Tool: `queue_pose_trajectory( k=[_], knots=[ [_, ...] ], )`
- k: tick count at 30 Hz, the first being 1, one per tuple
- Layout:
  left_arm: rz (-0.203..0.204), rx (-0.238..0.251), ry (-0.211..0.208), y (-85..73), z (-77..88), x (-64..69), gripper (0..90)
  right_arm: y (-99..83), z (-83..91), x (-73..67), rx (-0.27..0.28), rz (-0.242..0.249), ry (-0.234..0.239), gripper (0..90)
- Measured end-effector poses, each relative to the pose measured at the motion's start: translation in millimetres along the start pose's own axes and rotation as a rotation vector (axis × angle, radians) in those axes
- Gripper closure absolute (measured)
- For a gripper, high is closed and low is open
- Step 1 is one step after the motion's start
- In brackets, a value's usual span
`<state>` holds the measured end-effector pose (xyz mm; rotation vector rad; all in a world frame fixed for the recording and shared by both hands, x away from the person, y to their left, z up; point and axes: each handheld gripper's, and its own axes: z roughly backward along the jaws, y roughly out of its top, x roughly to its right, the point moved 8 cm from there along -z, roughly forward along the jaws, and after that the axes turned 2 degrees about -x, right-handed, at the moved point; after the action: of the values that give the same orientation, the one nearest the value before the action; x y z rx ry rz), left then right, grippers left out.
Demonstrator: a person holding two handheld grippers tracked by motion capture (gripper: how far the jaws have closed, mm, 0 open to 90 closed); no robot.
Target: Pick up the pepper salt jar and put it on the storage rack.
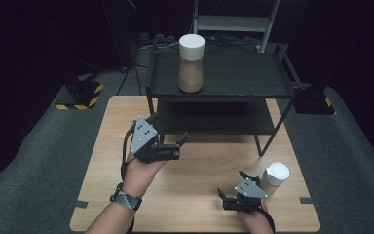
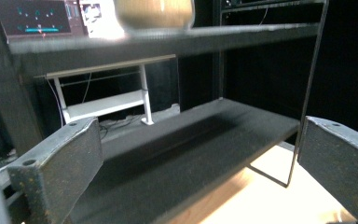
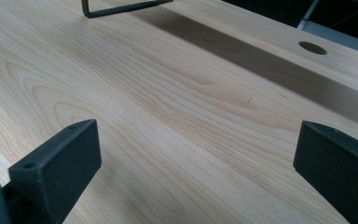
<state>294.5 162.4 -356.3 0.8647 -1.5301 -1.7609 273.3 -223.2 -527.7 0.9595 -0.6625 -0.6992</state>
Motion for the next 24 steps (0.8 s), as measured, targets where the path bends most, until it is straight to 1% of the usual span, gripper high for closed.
queue_pose_trajectory(
  k=[2,3,4,11,12,13,14,16,17,18,20,21,24],
  knots=[
    [0.0,-0.011,0.005,-12.8,2.8,0.4,0.4,0.1,-0.1,-0.1,0.0,0.001,0.0,0.0],
    [0.0,-0.011,0.005,-12.8,2.8,0.4,0.4,0.1,-0.1,-0.1,0.0,0.001,0.0,0.0],
    [-0.002,-0.018,0.005,-20.0,4.3,-0.1,0.4,0.1,-0.1,-0.2,-0.001,0.002,0.0,0.0],
    [0.011,-0.047,0.017,-47.6,10.8,-0.3,0.4,0.2,-0.2,-0.2,-0.002,0.001,-0.001,0.0],
    [0.011,-0.047,0.017,-47.6,10.8,-0.3,0.4,0.2,-0.2,-0.2,-0.002,0.001,-0.001,0.0],
    [0.011,-0.055,0.018,-54.0,12.2,-0.3,0.4,0.2,-0.2,-0.3,-0.002,0.001,-0.002,0.0],
    [0.011,-0.055,0.018,-54.0,12.2,-0.3,0.4,0.2,-0.2,-0.3,-0.002,0.001,-0.003,0.0],
    [0.013,-0.074,0.012,-67.3,13.6,-0.9,0.4,0.2,-0.2,-0.4,-0.002,0.001,-0.003,0.0],
    [0.013,-0.074,0.012,-67.3,13.6,-0.9,0.4,0.2,-0.2,-0.4,-0.002,0.001,-0.003,0.0],
    [0.018,-0.09,0.01,-75.5,14.2,-0.5,0.4,0.2,-0.1,-0.5,-0.002,0.001,-0.004,0.0],
    [0.022,-0.107,0.008,-85.8,14.9,-0.2,0.4,0.1,0.0,-0.7,-0.001,0.001,-0.005,0.0],
    [0.022,-0.107,0.008,-85.8,14.9,-0.2,0.4,0.1,0.0,-0.7,0.0,0.002,-0.005,0.0],
    [0.038,-0.146,0.006,-104.6,15.9,-0.5,0.4,0.1,0.1,-0.9,-0.001,0.002,-0.007,0.0]
  ],
)
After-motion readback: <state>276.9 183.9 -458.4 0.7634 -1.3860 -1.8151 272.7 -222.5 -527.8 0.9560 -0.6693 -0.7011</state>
